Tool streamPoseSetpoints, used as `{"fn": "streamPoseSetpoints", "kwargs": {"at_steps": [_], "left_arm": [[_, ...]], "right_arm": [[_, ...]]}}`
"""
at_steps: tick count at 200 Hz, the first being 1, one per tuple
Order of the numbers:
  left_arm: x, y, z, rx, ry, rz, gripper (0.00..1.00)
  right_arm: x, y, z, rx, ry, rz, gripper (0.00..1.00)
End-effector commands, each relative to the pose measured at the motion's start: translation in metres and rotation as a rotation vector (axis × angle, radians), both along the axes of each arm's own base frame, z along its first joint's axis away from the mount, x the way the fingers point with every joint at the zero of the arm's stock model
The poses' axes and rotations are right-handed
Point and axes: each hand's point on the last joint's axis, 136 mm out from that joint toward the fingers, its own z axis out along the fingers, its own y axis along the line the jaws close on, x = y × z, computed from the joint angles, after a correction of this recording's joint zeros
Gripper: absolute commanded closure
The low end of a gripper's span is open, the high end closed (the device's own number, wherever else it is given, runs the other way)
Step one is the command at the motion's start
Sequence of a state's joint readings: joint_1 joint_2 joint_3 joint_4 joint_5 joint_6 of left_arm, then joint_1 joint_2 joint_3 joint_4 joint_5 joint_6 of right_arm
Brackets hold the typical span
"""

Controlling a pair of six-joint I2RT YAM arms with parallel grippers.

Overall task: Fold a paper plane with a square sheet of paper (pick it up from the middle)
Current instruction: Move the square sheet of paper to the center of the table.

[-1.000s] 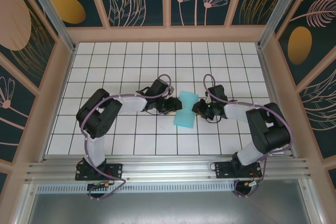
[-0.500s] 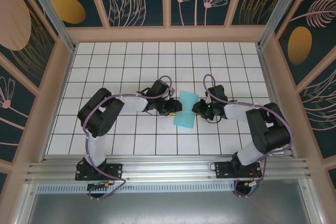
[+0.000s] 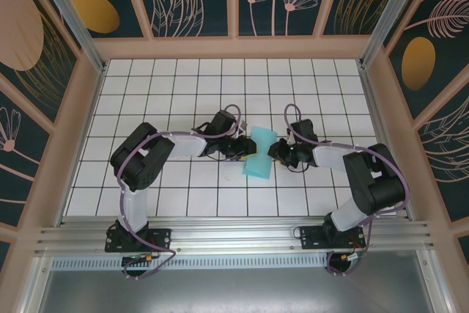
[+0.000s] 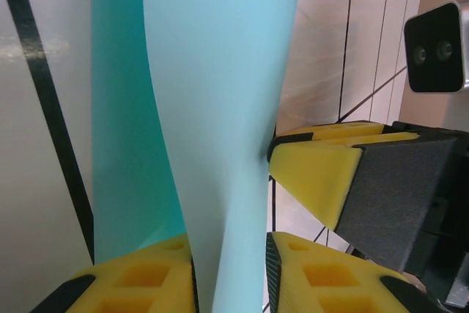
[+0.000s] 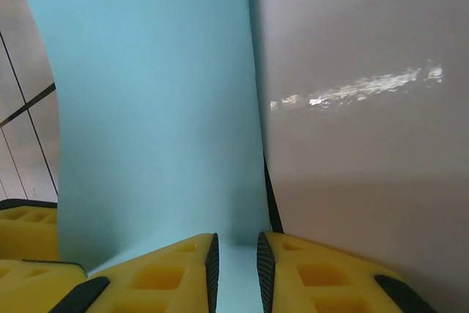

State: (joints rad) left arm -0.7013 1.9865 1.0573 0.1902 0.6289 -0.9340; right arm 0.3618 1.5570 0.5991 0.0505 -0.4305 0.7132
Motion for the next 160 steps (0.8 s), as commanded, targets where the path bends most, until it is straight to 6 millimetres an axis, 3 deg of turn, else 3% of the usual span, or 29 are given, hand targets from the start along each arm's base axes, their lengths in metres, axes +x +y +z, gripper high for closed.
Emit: {"fn": "streamPoseSetpoints", "kwargs": {"at_steps": [1, 32, 82, 96, 126, 160], "left_arm": [[0.006, -0.008, 0.001, -0.025, -0.004, -0.015, 0.7], [0.014, -0.011, 0.003, -0.021, -0.028, -0.011, 0.77], [0.021, -0.004, 0.014, -0.029, -0.077, 0.046, 1.0], [0.023, 0.002, 0.016, -0.018, -0.088, 0.057, 1.0], [0.021, 0.024, 0.015, 0.041, -0.111, 0.068, 1.0], [0.022, 0.054, 0.003, 0.104, -0.095, 0.07, 1.0]], "right_arm": [[-0.003, -0.002, -0.005, -0.019, 0.014, -0.002, 0.74], [0.001, -0.004, 0.007, -0.023, -0.016, -0.009, 0.72], [0.008, -0.013, 0.035, -0.048, -0.116, -0.039, 0.65], [0.011, -0.014, 0.042, -0.05, -0.144, -0.041, 0.59], [0.016, -0.013, 0.052, -0.054, -0.187, -0.037, 0.54], [0.021, 0.006, 0.059, -0.05, -0.224, 0.035, 0.54]]}}
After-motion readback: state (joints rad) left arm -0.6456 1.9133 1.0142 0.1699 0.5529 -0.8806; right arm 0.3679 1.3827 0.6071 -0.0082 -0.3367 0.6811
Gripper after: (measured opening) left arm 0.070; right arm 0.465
